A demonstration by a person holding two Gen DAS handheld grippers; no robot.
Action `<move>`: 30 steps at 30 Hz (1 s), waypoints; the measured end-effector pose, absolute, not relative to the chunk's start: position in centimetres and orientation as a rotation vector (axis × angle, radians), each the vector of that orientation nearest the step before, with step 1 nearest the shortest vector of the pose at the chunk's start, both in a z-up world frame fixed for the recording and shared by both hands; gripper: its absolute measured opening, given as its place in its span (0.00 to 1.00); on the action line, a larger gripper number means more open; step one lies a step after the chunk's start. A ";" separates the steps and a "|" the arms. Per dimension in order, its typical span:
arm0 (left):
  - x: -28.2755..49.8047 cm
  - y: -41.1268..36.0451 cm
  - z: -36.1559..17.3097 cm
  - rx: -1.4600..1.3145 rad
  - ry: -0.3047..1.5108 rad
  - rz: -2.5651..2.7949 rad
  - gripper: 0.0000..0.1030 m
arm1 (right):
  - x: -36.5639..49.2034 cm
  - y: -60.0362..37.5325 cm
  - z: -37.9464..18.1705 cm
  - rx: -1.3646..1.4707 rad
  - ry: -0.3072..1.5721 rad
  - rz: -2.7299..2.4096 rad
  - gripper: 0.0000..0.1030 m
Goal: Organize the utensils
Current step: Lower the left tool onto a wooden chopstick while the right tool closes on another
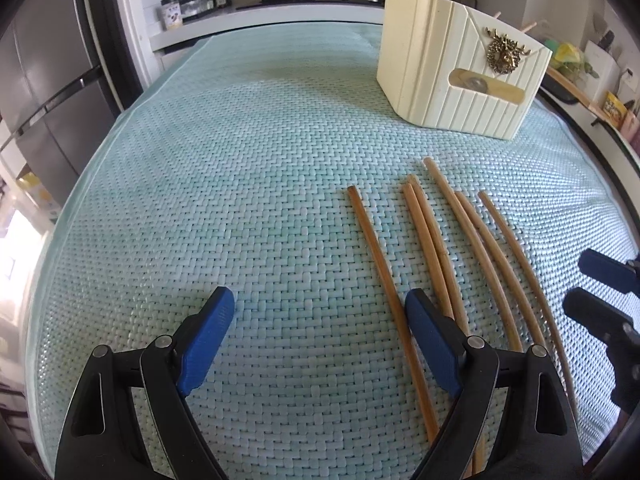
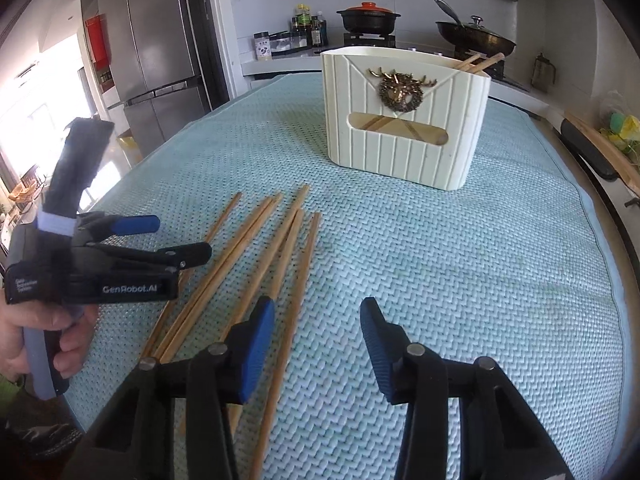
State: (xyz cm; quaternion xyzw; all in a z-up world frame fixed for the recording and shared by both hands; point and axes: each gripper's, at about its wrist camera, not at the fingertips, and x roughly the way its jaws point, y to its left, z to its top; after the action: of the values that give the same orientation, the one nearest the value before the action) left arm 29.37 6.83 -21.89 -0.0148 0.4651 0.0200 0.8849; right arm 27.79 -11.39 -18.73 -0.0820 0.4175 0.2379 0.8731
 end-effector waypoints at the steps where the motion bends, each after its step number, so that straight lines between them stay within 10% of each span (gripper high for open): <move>1: 29.4 6.9 -21.9 -0.031 0.969 0.041 0.86 | 28.3 -11.1 -19.0 -0.179 0.881 0.496 0.39; 17: 31.1 8.3 -21.7 -0.064 0.998 -0.005 0.83 | 31.9 -11.0 -20.6 -0.216 0.946 0.474 0.31; 30: 34.4 6.8 -21.3 -0.014 1.049 -0.089 0.58 | 35.8 -9.2 -21.0 -0.210 0.980 0.475 0.29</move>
State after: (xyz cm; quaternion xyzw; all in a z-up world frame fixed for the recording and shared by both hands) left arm 34.43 6.84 -21.33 -0.0068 0.5006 -0.0426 0.8646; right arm 35.82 -9.18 -20.97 -0.0999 0.4652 0.2257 0.8501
